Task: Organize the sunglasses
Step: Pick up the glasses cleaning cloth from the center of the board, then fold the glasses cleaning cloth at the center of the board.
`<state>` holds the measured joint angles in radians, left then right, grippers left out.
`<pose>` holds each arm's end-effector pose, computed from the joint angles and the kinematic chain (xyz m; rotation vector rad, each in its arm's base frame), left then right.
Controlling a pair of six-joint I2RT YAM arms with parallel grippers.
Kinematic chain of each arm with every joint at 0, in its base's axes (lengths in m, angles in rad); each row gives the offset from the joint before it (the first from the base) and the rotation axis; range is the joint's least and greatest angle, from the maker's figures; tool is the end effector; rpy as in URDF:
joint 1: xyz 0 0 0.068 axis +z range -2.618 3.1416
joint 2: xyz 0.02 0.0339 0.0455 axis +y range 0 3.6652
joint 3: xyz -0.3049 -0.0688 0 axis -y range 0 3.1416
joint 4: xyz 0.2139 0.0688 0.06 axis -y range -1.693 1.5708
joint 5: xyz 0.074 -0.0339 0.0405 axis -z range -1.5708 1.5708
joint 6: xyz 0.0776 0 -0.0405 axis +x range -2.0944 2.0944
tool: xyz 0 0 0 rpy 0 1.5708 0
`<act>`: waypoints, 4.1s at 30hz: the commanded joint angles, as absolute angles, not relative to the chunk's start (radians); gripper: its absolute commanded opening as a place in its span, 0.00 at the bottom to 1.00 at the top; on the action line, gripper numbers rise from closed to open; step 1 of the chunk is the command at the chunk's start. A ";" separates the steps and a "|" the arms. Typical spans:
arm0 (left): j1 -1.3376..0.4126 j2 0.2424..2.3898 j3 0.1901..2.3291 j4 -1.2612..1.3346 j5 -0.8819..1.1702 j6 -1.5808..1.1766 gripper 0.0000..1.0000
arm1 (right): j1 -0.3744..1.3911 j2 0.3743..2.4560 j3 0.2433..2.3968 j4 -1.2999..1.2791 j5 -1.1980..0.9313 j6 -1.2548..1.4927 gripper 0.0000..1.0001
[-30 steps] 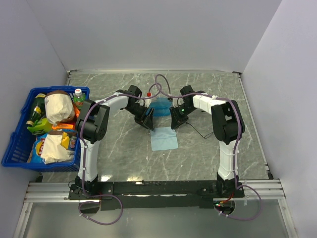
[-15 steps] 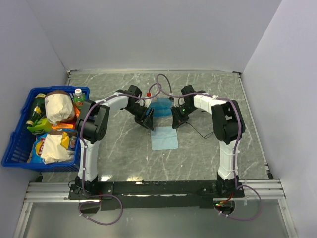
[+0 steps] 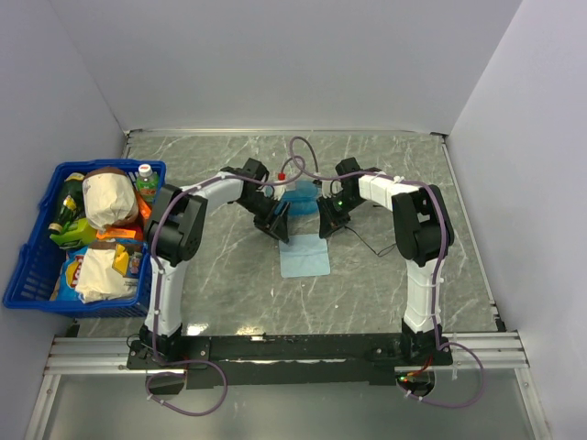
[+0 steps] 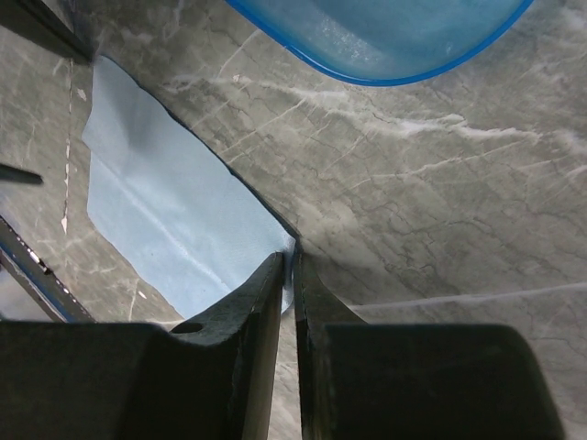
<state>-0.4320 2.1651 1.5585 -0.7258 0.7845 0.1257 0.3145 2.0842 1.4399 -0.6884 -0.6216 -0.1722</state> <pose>0.3686 -0.2303 0.1682 0.9018 2.6469 -1.1929 0.3751 0.1695 0.1654 -0.7816 2.7002 0.9239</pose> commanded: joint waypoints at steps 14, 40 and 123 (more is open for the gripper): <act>-0.474 2.229 1.548 -0.695 0.675 0.120 0.55 | 0.307 2.121 1.467 -0.706 -0.627 -0.179 0.18; -0.463 2.243 1.552 -0.686 0.650 0.095 0.01 | 0.305 2.115 1.463 -0.704 -0.630 -0.186 0.14; -0.414 2.138 1.580 -0.775 0.827 0.202 0.01 | 0.334 1.960 1.368 -0.637 -0.749 -0.299 0.05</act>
